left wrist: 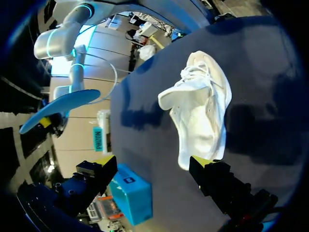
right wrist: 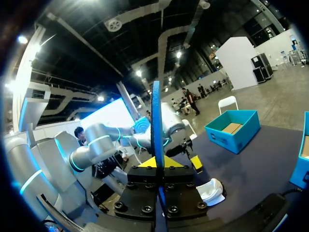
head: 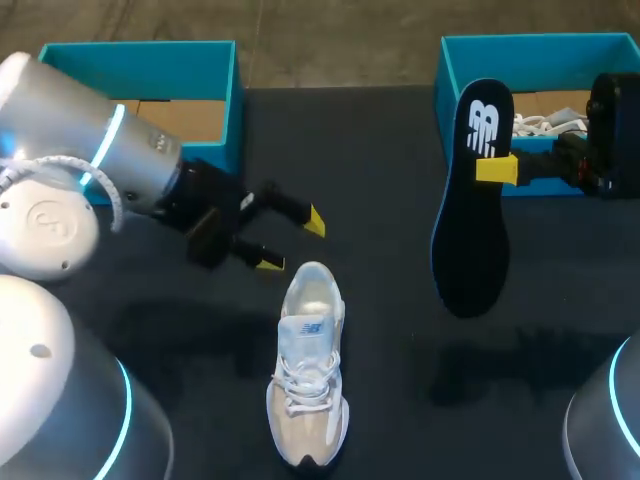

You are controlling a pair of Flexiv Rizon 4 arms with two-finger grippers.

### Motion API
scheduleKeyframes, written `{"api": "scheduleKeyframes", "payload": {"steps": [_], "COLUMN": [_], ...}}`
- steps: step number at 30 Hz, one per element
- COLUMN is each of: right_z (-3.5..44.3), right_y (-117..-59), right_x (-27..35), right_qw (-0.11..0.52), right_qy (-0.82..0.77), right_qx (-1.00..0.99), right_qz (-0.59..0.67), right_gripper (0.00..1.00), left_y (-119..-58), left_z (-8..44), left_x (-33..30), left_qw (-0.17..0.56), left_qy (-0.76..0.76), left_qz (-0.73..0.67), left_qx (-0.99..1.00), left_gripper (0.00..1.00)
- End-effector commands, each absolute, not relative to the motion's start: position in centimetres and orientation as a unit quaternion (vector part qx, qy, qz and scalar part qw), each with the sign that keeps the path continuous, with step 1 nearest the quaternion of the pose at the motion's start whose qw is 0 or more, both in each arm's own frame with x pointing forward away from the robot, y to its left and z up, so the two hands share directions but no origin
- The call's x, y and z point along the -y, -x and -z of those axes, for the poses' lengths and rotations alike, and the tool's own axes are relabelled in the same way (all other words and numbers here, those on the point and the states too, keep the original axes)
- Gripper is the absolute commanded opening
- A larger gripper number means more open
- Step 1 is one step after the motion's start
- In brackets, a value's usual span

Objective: Take the shoe out of the shoebox, open the shoe tongue, remove and reinsert the insole, then place the shoe into the shoebox

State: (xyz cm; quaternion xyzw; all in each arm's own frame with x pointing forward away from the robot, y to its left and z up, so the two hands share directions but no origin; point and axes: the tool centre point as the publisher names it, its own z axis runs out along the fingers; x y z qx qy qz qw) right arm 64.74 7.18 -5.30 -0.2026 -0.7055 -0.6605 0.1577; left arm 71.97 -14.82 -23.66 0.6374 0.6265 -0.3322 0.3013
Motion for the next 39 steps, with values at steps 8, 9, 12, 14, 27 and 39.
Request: {"api": "scheduleKeyframes", "payload": {"steps": [8, 9, 12, 14, 27, 39], "right_z": [5.4, 5.4, 5.4, 5.4, 5.4, 5.4], "right_y": [-64.8, -64.8, -64.8, -64.8, -64.8, -64.8], "right_x": [-7.3, -7.3, -7.3, -7.3, -7.3, -7.3], "right_qw": [0.157, 0.157, 0.157, 0.157, 0.157, 0.157], "right_qy": [0.202, 0.202, 0.202, 0.202, 0.202, 0.202], "right_qx": [0.706, 0.706, 0.706, 0.706, 0.706, 0.706], "right_qz": [0.661, 0.661, 0.661, 0.661, 0.661, 0.661], "right_gripper": [0.0, 0.0, 0.0, 0.0, 0.0, 0.0], "left_y": [-73.5, -73.7, -74.0, -74.4, -76.0, -77.2], "left_z": [22.2, 22.1, 21.7, 21.5, 19.9, 17.5], "left_x": [15.2, 15.4, 15.6, 15.7, 15.8, 16.2], "left_qw": [0.379, 0.384, 0.399, 0.405, 0.449, 0.476], "left_qy": [-0.601, -0.597, -0.588, -0.581, -0.552, -0.524], "left_qz": [0.388, 0.39, 0.4, 0.406, 0.462, 0.511], "left_qx": [-0.587, -0.587, -0.579, -0.578, -0.53, -0.487], "left_gripper": [1.0, 1.0, 1.0, 1.0, 1.0, 1.0]}}
